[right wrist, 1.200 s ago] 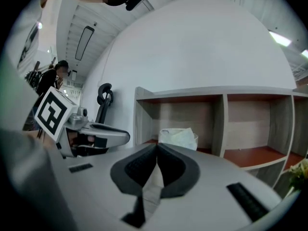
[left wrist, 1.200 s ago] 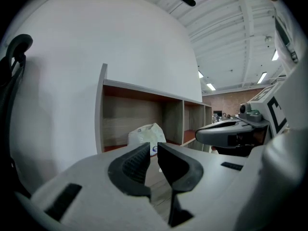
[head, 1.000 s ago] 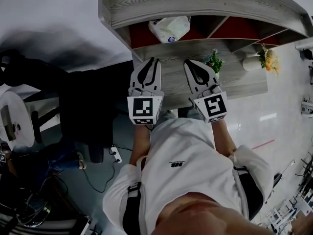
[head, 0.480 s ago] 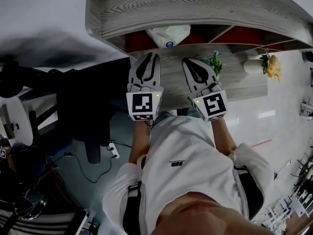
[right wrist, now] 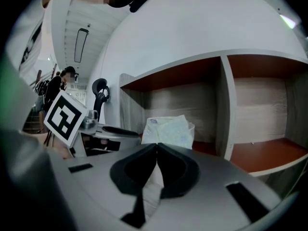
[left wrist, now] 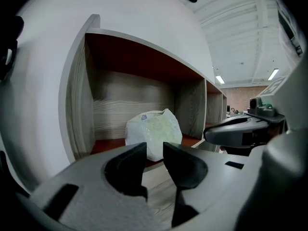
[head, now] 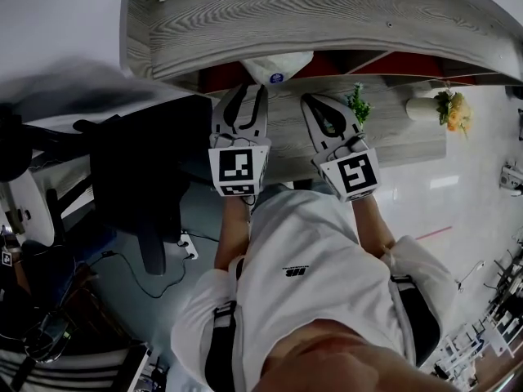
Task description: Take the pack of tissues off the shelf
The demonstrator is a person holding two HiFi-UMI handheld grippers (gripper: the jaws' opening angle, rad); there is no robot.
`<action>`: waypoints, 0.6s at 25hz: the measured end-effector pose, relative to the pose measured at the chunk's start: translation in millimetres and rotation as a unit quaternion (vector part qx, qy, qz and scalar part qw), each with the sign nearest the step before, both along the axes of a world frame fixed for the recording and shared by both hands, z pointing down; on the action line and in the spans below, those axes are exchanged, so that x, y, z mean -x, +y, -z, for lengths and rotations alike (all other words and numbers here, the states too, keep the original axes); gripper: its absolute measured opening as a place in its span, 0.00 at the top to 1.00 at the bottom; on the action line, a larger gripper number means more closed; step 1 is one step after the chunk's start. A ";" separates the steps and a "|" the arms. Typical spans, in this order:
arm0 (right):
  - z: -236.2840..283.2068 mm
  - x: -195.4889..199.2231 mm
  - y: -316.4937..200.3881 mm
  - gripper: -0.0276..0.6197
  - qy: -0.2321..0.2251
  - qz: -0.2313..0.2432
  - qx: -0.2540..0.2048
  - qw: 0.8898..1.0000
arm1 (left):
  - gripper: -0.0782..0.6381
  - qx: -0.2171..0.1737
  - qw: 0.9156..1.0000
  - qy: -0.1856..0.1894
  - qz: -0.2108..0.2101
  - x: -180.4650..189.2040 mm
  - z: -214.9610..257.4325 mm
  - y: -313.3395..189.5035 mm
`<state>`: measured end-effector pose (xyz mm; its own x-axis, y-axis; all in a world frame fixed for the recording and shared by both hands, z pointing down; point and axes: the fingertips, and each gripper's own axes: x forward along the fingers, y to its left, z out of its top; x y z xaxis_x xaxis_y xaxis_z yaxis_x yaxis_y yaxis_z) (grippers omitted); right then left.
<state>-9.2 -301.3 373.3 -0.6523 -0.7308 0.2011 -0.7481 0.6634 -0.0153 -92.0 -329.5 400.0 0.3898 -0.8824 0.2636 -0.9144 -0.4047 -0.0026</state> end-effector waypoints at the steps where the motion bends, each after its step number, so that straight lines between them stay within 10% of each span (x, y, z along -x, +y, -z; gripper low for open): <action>1: -1.4 -1.1 -1.4 0.92 0.001 -0.001 0.001 1.000 | 0.74 0.001 1.000 0.000 0.001 -0.4 -1.2 -2.0; 15: -10.2 -8.0 -14.0 0.92 0.006 -0.003 0.010 1.000 | 0.79 0.015 0.999 0.010 0.028 6.7 -13.9 -23.7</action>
